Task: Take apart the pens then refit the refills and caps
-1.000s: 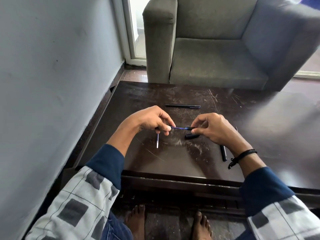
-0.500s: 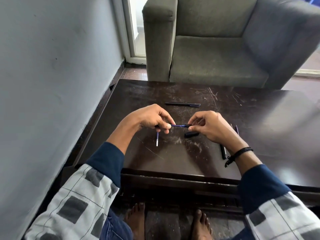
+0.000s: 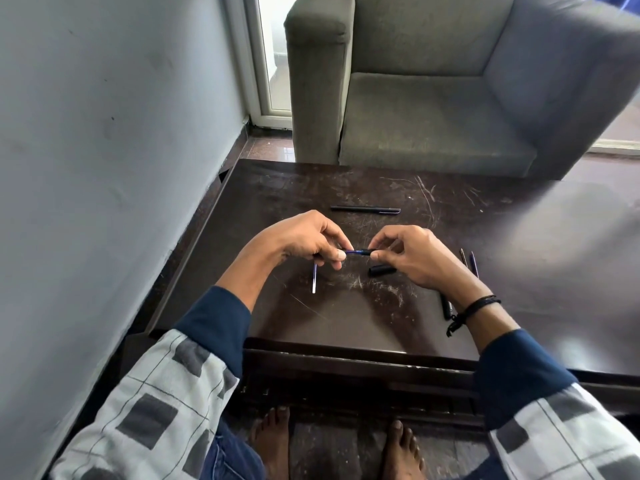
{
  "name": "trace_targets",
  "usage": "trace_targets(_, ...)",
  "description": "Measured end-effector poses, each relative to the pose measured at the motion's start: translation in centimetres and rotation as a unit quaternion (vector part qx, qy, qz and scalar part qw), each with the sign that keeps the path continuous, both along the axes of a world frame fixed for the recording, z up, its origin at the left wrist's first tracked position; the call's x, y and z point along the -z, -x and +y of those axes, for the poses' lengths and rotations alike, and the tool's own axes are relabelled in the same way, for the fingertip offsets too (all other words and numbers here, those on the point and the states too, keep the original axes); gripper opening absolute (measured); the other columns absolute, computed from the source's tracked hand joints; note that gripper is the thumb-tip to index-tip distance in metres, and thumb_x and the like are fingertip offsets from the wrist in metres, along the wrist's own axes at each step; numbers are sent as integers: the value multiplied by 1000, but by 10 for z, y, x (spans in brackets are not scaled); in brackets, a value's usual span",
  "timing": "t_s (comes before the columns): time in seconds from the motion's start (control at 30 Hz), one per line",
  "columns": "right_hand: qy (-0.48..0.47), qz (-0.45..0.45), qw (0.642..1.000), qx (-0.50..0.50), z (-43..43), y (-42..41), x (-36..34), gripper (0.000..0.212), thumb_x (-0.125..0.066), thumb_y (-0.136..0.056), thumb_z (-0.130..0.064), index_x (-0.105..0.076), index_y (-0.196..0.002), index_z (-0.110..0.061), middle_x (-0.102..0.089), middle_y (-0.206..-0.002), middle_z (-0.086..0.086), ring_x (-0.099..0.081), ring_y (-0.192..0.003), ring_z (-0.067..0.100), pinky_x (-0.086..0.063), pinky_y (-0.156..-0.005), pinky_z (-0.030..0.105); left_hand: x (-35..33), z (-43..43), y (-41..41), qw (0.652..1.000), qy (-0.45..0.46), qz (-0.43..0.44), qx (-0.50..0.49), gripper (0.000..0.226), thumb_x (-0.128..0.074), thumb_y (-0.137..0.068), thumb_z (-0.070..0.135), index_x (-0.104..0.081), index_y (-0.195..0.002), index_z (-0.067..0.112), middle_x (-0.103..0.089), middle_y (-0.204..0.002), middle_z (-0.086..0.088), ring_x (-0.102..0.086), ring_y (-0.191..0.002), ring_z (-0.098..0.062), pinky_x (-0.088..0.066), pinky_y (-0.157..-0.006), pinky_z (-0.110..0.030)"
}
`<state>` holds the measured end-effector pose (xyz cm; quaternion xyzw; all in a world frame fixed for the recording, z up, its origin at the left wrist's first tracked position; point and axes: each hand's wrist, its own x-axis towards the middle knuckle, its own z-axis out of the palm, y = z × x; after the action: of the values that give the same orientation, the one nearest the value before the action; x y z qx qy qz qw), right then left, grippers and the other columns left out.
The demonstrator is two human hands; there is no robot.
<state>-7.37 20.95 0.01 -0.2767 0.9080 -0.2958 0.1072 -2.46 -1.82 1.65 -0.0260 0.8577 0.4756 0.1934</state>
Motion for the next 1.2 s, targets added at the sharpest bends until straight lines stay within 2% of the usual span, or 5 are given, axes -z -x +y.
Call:
trace_targets(0.3,-14,7,1000,-13,-6,-8,-5,3,-69,-94,-31,-71,-95,-33,-67,-85,-16,-61,-79,1,-36,-61,13,3,4,1,1000,0,10,-1,17,-75,-90,4,-77,-106,7,-79,-84,-10,-67,-64,-1,-51,-62,-18)
trace_targets(0.7,-14,7,1000,-21,-8,-10,-5,2,-70,-93,-33,-71,-94,-35,-68,-85,-14,-61,-81,0,-36,-60,11,2,5,1,1000,-8,6,-1,19,-75,-89,4,-75,-108,4,-79,-83,-9,-67,-62,0,-50,-60,-17)
trace_targets(0.8,-6,-10,1000,-21,-8,-9,-6,13,-78,-87,-30,-70,-97,-35,-69,-88,-12,-64,-82,2,-40,-58,6,0,5,0,1000,-9,7,-4,19,-75,-89,4,-75,-108,3,-78,-83,-10,-65,-60,1,-50,-60,-16)
trace_targets(0.9,-4,-12,1000,-14,-8,-9,-6,23,-83,-82,-26,-67,-98,-35,-67,-90,-13,-64,-81,4,-41,-62,10,-2,5,-1,1000,-6,7,-8,19,-75,-89,3,-74,-108,2,-78,-84,-11,-63,-55,2,-49,-58,-15)
trace_targets(1.2,-17,13,1000,2,-9,-9,-5,5,-76,-87,-32,-71,-89,-32,-68,-83,-15,-60,-78,-1,-37,-60,15,-1,5,-2,1000,-5,10,-11,17,-75,-89,3,-75,-106,3,-78,-84,-11,-64,-57,1,-50,-59,-16)
